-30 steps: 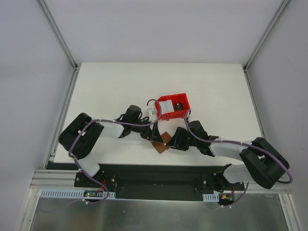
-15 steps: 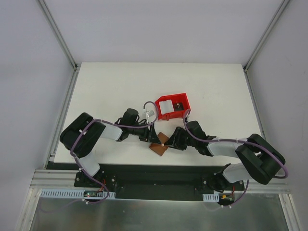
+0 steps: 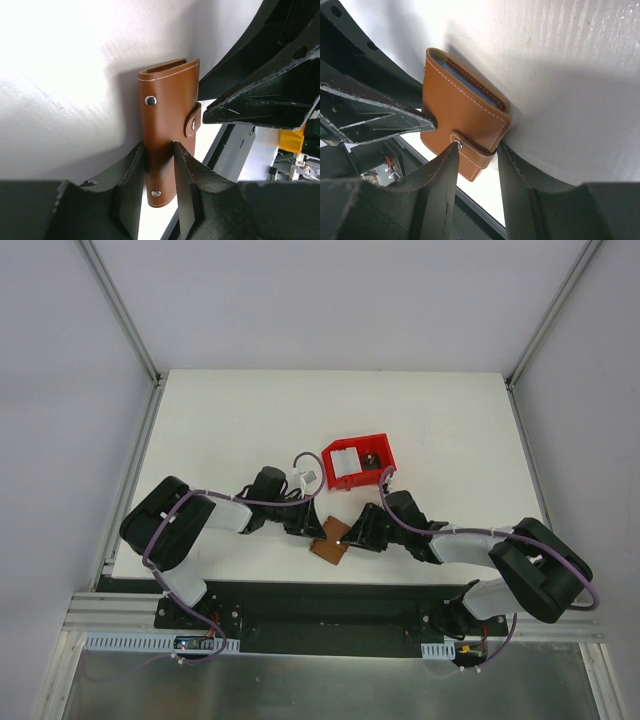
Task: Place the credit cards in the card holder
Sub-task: Open the card holder at the center of the board.
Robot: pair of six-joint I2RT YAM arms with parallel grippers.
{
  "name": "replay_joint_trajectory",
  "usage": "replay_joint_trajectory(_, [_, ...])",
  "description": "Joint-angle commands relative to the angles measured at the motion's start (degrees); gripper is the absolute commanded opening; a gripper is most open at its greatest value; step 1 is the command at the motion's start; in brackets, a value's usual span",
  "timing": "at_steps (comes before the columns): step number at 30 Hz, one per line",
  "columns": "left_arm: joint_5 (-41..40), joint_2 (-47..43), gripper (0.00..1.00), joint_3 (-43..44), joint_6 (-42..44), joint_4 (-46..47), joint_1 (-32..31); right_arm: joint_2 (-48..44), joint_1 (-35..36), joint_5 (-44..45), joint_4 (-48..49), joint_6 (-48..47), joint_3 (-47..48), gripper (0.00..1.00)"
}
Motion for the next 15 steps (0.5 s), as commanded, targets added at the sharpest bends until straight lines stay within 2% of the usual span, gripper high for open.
replay_joint_trajectory(1, [-2.6, -1.9, 0.24, 0.8, 3.0, -3.8, 0.3, 0.8, 0.3, 3.5, -5.8, -3.1, -0.1, 0.4])
replay_joint_trajectory(2, [-2.5, -1.6, 0.2, 1.3, 3.4, -4.6, 0.3, 0.4, 0.3, 3.4, -5.8, -3.7, -0.1, 0.4])
replay_joint_trajectory(5, [-1.5, -0.5, 0.01, 3.0, 5.1, -6.6, 0.3, -2.3, 0.2, 3.7, -5.9, -6.8, 0.0, 0.4])
replay_joint_trajectory(11, [-1.4, 0.6, 0.0, 6.6, 10.4, -13.2, 0.3, -11.3, 0.2, 5.3, -7.9, -18.8, 0.6, 0.43])
replay_joint_trajectory(15, [-0.1, 1.5, 0.0, 8.9, 14.4, -16.5, 0.3, -11.5, 0.1, 2.3, -8.7, -25.4, 3.7, 0.43])
